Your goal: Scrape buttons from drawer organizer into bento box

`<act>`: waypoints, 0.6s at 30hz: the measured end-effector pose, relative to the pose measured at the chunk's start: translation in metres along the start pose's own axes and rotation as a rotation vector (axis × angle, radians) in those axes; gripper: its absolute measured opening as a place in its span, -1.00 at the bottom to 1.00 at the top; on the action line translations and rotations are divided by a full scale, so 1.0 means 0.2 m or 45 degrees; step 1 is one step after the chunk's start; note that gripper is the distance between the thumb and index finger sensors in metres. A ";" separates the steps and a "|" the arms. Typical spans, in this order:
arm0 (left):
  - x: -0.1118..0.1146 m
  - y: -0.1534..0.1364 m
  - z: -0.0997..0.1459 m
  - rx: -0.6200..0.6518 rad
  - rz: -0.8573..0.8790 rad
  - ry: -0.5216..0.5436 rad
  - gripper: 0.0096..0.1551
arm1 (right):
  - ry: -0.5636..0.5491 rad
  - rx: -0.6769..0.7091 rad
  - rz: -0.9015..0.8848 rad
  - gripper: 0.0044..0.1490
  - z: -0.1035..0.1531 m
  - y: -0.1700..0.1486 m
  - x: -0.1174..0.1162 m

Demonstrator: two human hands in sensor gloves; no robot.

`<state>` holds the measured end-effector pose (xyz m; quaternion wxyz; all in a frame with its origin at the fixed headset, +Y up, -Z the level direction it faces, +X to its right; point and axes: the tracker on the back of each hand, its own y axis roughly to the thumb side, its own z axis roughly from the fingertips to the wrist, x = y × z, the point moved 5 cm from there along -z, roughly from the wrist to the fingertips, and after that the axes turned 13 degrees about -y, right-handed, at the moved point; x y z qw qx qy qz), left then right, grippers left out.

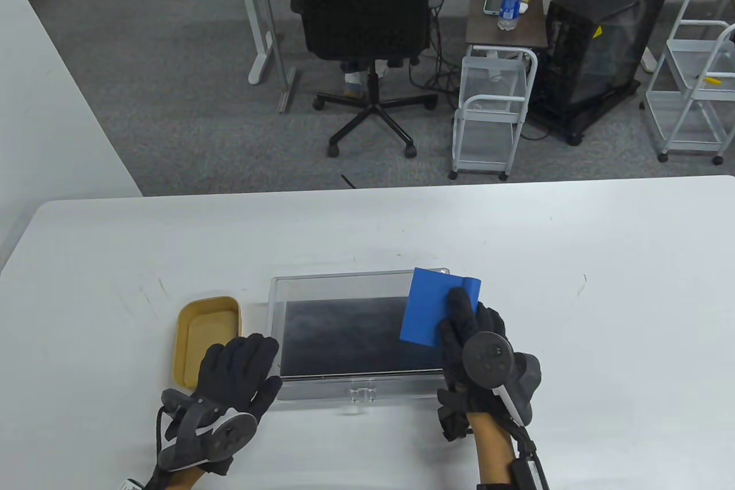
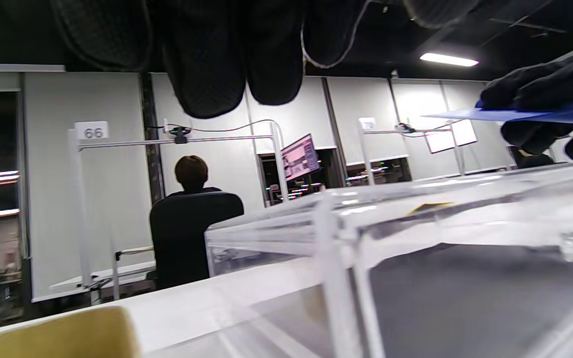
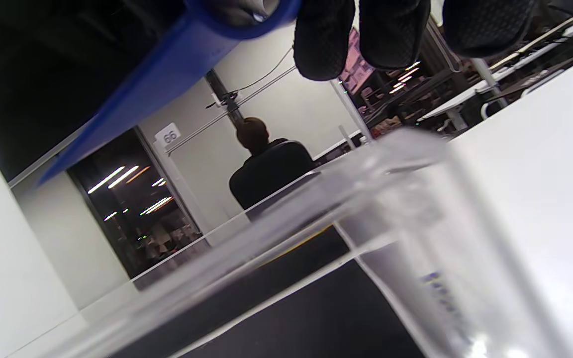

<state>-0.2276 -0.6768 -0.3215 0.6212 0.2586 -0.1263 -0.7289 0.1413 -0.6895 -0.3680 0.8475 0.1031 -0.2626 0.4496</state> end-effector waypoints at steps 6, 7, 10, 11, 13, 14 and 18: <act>-0.01 0.08 0.01 0.083 0.029 0.015 -0.25 | -0.063 -0.127 0.032 -0.29 -0.03 -0.17 0.06; -0.01 0.09 0.01 0.097 0.031 0.013 -0.25 | -0.069 -0.155 0.044 -0.28 -0.04 -0.21 0.06; 0.00 0.12 0.01 0.144 0.034 0.016 -0.25 | -0.075 -0.269 0.105 -0.25 -0.04 -0.33 0.07; 0.00 0.13 0.01 0.158 0.034 0.017 -0.26 | -0.065 -0.293 0.124 -0.24 -0.04 -0.36 0.06; 0.00 0.14 0.02 0.187 0.035 0.010 -0.26 | -0.027 -0.354 0.184 -0.21 -0.04 -0.44 0.04; 0.01 0.15 0.02 0.203 0.033 0.003 -0.26 | -0.012 -0.370 0.216 -0.21 -0.04 -0.46 0.03; 0.01 0.16 0.01 0.220 0.027 -0.004 -0.26 | 0.049 -0.392 0.359 -0.19 -0.03 -0.53 -0.02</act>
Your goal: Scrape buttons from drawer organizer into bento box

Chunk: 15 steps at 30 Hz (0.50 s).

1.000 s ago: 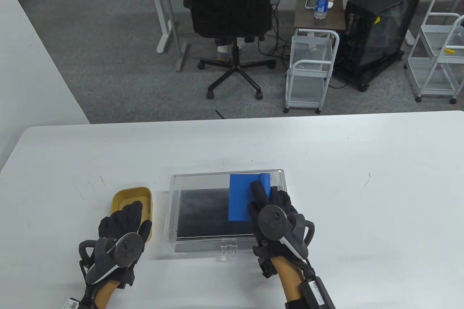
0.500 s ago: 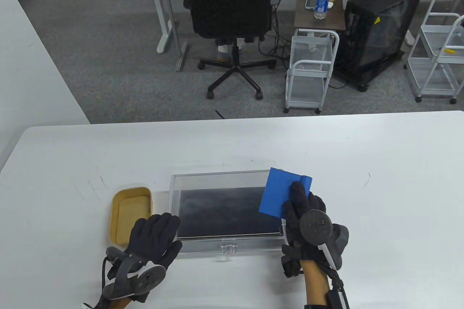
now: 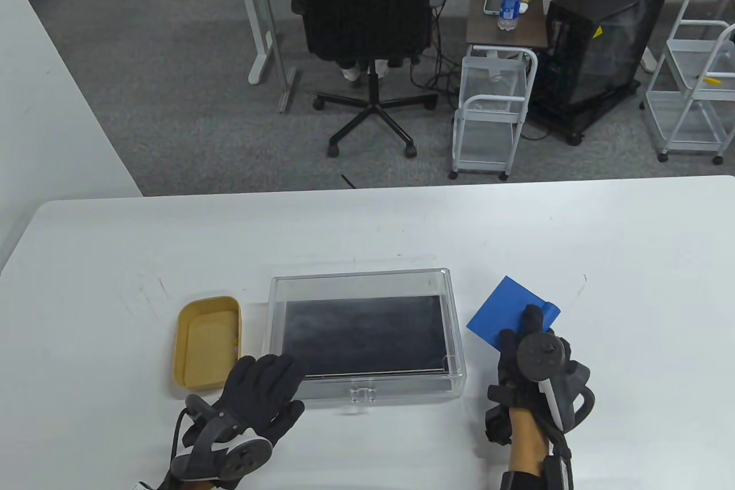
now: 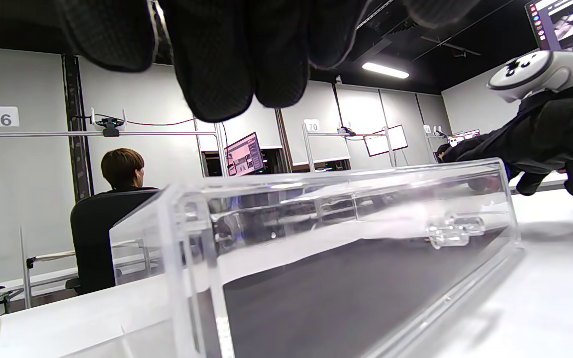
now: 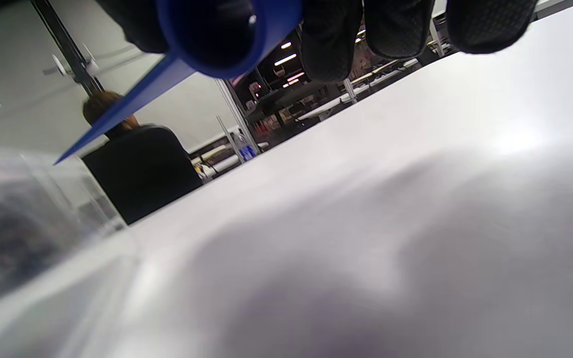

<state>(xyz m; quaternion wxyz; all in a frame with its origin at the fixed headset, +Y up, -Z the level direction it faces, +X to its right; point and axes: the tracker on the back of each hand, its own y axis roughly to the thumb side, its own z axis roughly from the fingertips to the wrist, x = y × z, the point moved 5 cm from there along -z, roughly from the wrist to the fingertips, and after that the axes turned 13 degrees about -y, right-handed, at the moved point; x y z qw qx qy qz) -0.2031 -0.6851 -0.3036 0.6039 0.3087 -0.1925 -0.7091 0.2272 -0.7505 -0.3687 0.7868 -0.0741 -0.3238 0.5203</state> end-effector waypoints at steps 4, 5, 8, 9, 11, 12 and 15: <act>0.00 0.01 0.00 0.034 -0.003 -0.003 -0.26 | 0.103 -0.006 0.122 -0.18 0.00 -0.02 -0.07; 0.01 0.02 0.00 0.035 -0.006 -0.006 -0.26 | 0.133 0.003 0.165 -0.18 0.00 -0.02 -0.10; 0.01 0.02 0.00 0.047 -0.009 -0.012 -0.26 | 0.164 0.019 0.239 -0.18 0.00 -0.02 -0.13; 0.01 0.02 0.00 0.047 -0.008 -0.013 -0.26 | 0.165 0.016 0.244 -0.18 0.00 -0.03 -0.14; 0.01 0.02 0.00 0.055 -0.011 -0.023 -0.27 | 0.186 -0.002 0.251 -0.17 0.00 -0.04 -0.15; 0.01 0.02 0.00 0.054 -0.014 -0.023 -0.27 | 0.205 -0.008 0.262 -0.18 0.00 -0.05 -0.16; 0.00 0.02 0.00 0.050 -0.017 -0.021 -0.28 | 0.277 -0.010 0.310 -0.22 0.01 -0.06 -0.20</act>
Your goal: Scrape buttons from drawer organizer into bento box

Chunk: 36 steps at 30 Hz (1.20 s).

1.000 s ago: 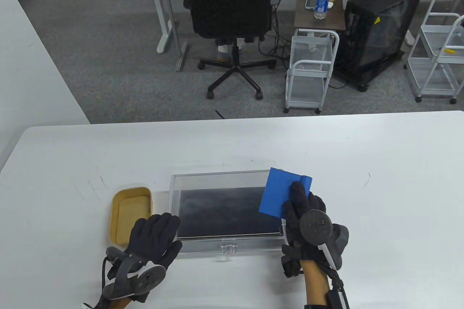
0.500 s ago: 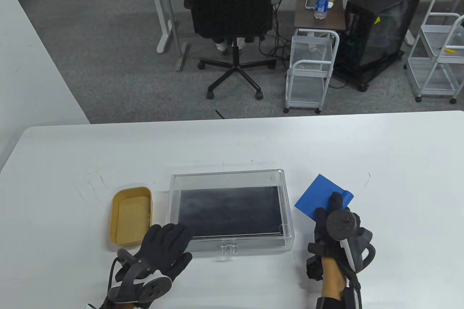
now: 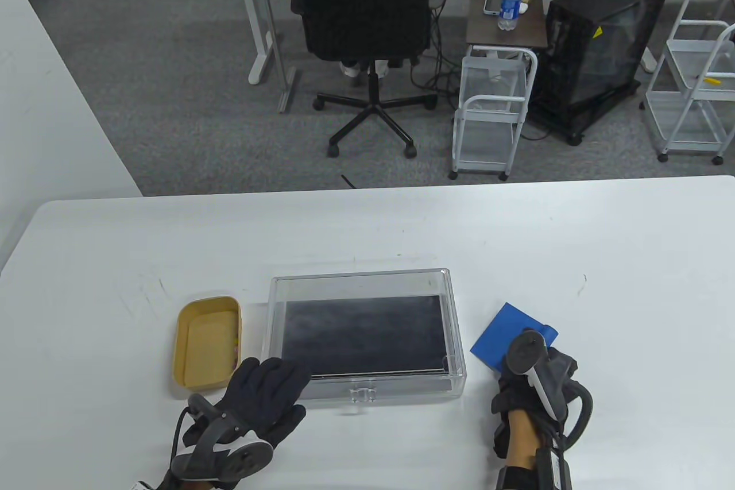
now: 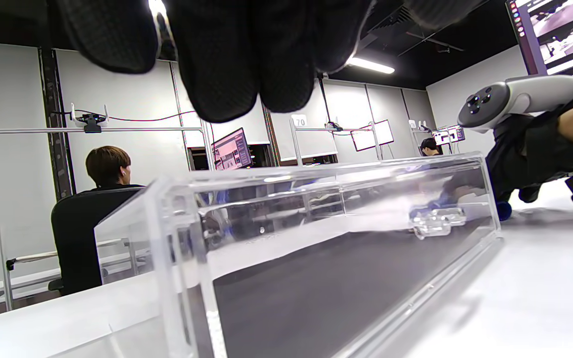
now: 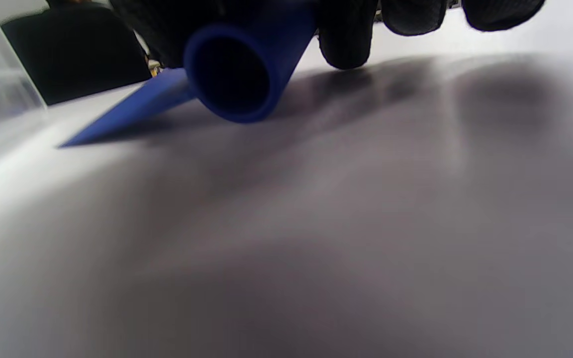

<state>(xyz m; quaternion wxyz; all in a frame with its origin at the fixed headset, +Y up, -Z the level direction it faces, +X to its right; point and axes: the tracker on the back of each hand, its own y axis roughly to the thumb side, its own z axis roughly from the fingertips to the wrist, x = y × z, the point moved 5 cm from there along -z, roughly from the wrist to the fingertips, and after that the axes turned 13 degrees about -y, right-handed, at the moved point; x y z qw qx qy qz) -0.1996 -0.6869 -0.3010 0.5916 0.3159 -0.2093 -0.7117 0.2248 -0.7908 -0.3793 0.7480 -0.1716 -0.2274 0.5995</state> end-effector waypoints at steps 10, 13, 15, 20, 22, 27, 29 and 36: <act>0.00 -0.01 0.01 -0.013 -0.005 0.016 -0.28 | -0.134 0.097 -0.114 -0.17 0.04 0.11 0.17; 0.00 -0.01 0.01 0.008 -0.009 0.012 -0.29 | -0.202 0.158 -0.232 -0.15 0.08 0.16 0.27; 0.00 -0.01 0.00 0.001 -0.007 0.013 -0.29 | -0.261 0.214 -0.290 -0.14 0.13 0.21 0.34; -0.01 -0.02 0.01 -0.009 -0.015 0.033 -0.29 | -0.342 0.352 -0.459 -0.12 0.26 0.32 0.48; -0.01 -0.03 0.01 -0.017 -0.016 0.041 -0.30 | -0.351 0.435 -0.541 -0.11 0.33 0.39 0.53; -0.01 -0.05 0.01 -0.029 -0.014 0.039 -0.30 | -0.390 0.623 -0.556 -0.11 0.48 0.55 0.58; -0.01 -0.05 0.01 -0.029 -0.017 0.039 -0.30 | -0.389 0.707 -0.530 -0.10 0.54 0.63 0.57; -0.02 -0.06 0.02 -0.041 -0.041 0.052 -0.30 | -0.338 0.928 -0.475 -0.09 0.72 0.80 0.52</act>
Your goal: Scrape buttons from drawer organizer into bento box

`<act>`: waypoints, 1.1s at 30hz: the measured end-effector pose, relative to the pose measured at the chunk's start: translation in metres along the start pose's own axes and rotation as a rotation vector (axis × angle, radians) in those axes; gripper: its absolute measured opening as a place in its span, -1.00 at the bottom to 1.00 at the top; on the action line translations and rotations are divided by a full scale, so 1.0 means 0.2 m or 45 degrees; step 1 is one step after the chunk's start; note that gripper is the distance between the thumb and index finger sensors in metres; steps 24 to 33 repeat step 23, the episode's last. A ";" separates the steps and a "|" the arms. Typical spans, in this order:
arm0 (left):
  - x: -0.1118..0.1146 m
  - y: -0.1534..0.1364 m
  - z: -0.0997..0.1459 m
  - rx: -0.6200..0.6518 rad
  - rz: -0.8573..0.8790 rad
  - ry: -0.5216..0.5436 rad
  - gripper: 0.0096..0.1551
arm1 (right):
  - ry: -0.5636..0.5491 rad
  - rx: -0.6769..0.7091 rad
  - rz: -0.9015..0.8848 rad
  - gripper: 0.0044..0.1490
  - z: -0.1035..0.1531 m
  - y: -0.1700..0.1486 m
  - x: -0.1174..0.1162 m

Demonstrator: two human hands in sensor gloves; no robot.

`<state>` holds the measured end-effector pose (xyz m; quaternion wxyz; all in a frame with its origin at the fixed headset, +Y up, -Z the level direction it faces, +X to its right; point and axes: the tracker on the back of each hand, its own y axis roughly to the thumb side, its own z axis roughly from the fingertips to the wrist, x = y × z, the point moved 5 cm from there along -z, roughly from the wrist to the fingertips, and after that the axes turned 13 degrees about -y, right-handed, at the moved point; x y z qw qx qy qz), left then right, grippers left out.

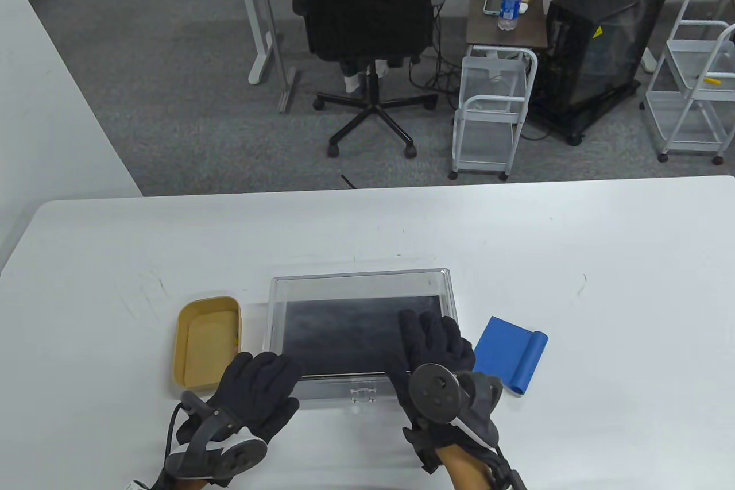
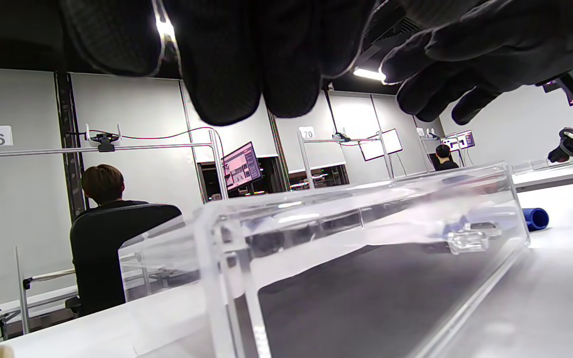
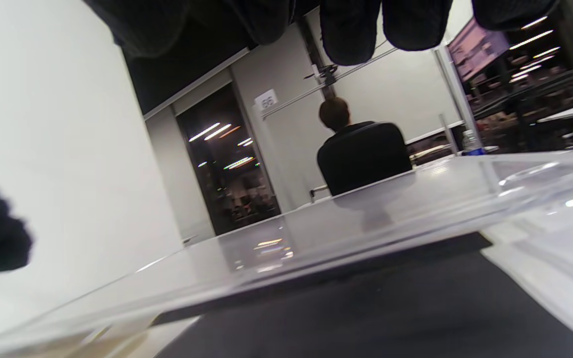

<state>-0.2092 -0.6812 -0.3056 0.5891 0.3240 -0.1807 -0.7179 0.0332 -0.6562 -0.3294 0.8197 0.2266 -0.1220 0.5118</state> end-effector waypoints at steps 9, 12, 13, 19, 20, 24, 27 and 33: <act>0.00 -0.03 0.00 -0.028 0.000 0.000 -0.30 | 0.127 0.185 0.049 -0.08 0.07 0.18 -0.14; 0.00 -0.03 0.00 -0.029 -0.005 0.002 -0.30 | 0.170 0.222 0.071 -0.08 0.08 0.21 -0.18; 0.00 -0.03 0.00 -0.030 -0.007 0.003 -0.30 | 0.177 0.230 0.074 -0.08 0.09 0.22 -0.18; 0.00 -0.03 0.00 -0.042 -0.008 0.000 -0.30 | 0.210 0.265 0.074 -0.08 0.11 0.25 -0.22; 0.00 -0.03 0.00 -0.044 -0.009 -0.003 -0.30 | 0.217 0.267 0.076 -0.08 0.11 0.25 -0.22; 0.00 -0.04 0.00 -0.048 -0.010 -0.004 -0.30 | 0.234 0.272 0.082 -0.08 0.11 0.26 -0.24; 0.00 -0.04 0.00 -0.048 -0.010 -0.004 -0.30 | 0.234 0.272 0.082 -0.08 0.11 0.26 -0.24; 0.00 -0.04 0.00 -0.048 -0.010 -0.004 -0.30 | 0.234 0.272 0.082 -0.08 0.11 0.26 -0.24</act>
